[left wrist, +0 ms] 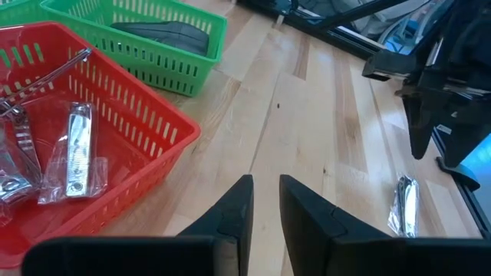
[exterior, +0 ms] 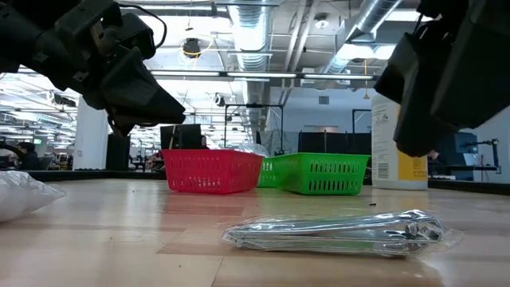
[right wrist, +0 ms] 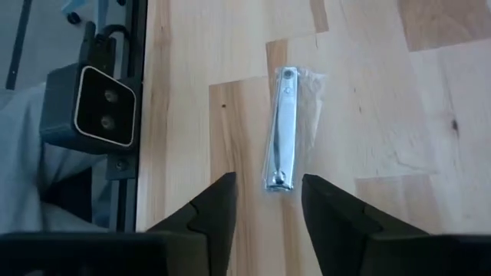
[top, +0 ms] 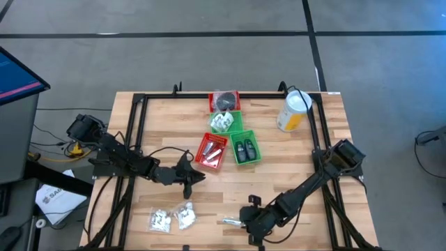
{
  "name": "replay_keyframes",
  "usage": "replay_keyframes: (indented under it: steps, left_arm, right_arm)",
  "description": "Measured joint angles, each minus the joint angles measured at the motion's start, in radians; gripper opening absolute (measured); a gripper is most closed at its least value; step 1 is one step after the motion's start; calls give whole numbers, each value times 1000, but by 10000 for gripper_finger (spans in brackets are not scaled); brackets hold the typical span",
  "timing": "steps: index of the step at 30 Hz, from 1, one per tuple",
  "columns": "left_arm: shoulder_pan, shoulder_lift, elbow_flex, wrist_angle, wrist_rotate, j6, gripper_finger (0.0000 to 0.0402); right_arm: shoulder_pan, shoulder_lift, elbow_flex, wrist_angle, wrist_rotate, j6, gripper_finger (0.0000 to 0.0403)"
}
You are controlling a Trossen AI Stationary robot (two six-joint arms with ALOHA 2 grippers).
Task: Pick & Place Travel size toiletries
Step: Put the silver nail cutter into the bottom red bin
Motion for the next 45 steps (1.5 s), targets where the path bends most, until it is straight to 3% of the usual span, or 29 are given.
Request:
replay_keyframes:
  steps: [13, 33, 39, 45]
  left_arm:
    - [0, 0, 0, 0, 0, 1, 58]
    - [0, 0, 0, 0, 0, 1, 58]
    - [0, 0, 0, 0, 0, 0, 58]
    - [0, 0, 0, -1, 0, 0, 58]
  right_arm:
    - [-16, 81, 7, 86, -22, -27, 189]
    - [-12, 83, 7, 52, -3, -30, 178]
    - [-18, 164, 33, 103, -19, -13, 178]
    - [-29, 234, 116, 36, -38, -41, 169]
